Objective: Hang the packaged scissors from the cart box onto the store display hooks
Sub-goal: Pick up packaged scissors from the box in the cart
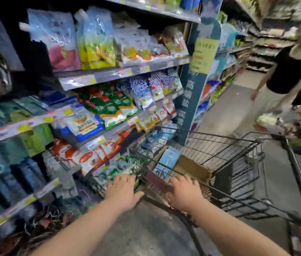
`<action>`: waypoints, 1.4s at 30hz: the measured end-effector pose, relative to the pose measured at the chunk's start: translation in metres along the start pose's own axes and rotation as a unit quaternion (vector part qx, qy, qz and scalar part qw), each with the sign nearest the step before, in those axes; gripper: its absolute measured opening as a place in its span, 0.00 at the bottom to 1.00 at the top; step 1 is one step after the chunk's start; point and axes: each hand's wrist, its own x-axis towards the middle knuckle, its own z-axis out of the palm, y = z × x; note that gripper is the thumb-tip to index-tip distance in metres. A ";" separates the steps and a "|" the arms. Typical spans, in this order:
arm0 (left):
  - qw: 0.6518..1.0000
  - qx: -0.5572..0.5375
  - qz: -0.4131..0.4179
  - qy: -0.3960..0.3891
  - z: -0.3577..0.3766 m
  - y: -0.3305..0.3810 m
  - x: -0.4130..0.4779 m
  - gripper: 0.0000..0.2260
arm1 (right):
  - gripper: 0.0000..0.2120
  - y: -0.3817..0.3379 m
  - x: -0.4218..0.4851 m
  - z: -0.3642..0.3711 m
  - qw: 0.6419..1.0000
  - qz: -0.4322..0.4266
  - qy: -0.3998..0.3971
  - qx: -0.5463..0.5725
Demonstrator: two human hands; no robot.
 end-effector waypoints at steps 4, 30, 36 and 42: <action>0.999 0.024 0.024 -0.022 0.002 0.049 0.029 0.32 | 0.26 0.050 0.014 -0.001 0.999 0.027 -0.002 0.019; 0.975 0.102 0.135 -0.145 0.004 0.067 0.387 0.29 | 0.24 0.143 0.286 0.025 0.965 0.202 -0.111 0.128; 0.966 0.097 0.140 -0.196 0.038 0.081 0.433 0.29 | 0.23 0.165 0.340 0.058 0.946 0.213 -0.176 0.170; 0.965 0.072 0.097 -0.231 0.081 0.093 0.483 0.29 | 0.22 0.189 0.406 0.103 0.934 0.186 -0.239 0.189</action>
